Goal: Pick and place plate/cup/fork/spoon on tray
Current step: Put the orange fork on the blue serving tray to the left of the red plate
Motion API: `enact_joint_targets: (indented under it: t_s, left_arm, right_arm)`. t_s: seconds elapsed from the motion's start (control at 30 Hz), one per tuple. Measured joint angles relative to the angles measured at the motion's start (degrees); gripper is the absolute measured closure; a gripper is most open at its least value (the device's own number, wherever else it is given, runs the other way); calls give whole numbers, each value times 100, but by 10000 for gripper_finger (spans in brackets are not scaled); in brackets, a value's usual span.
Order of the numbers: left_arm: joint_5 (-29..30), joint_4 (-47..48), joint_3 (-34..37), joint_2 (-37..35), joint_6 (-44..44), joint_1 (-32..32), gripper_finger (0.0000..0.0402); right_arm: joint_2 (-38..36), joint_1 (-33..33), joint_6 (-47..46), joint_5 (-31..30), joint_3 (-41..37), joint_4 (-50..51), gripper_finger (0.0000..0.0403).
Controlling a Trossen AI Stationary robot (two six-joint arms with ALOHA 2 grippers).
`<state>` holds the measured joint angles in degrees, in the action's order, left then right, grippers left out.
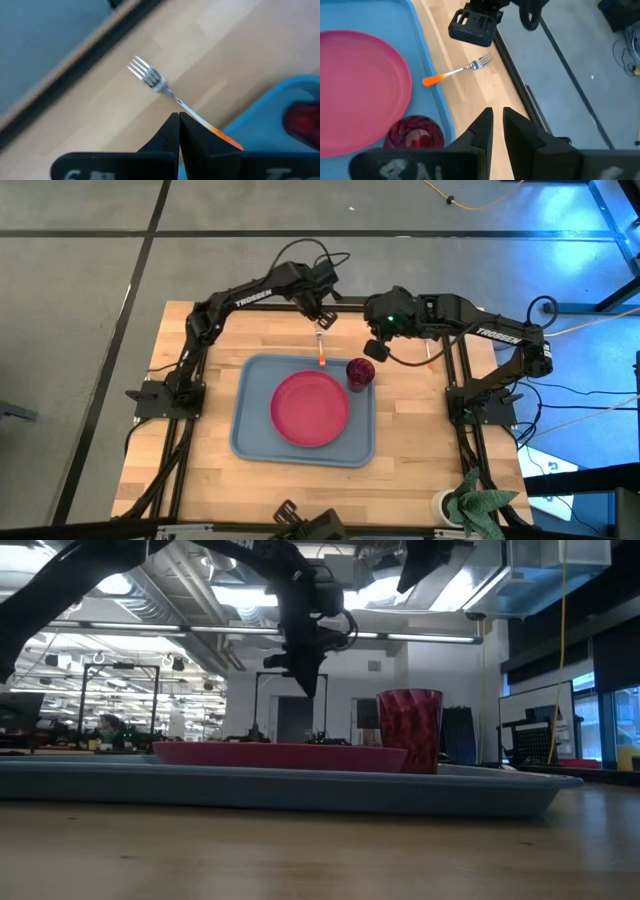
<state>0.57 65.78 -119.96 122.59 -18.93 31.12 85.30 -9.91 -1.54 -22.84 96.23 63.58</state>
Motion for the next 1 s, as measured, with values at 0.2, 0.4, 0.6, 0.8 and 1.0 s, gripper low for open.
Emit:
enact_joint_targets:
  t_s: [0.2,0.4,0.6,0.8,1.0]
  left_arm:
    - [-353,55,-1,33,-291,-1,372]
    - [-573,427,-5,181,-1030,41,348]
    - [-447,481,0,513,-2301,-71,348]
    - [-453,307,0,841,-2449,-157,345]
    - [-472,26,0,1020,-2604,-158,348]
  right_arm:
    - [0,0,241,1,2,-1,353]
    - [0,2,355,1,2,-1,353]
    - [2,2,356,-1,2,-3,353]
    - [4,2,376,-1,2,-3,353]
    - [4,2,371,-2,4,-5,353]
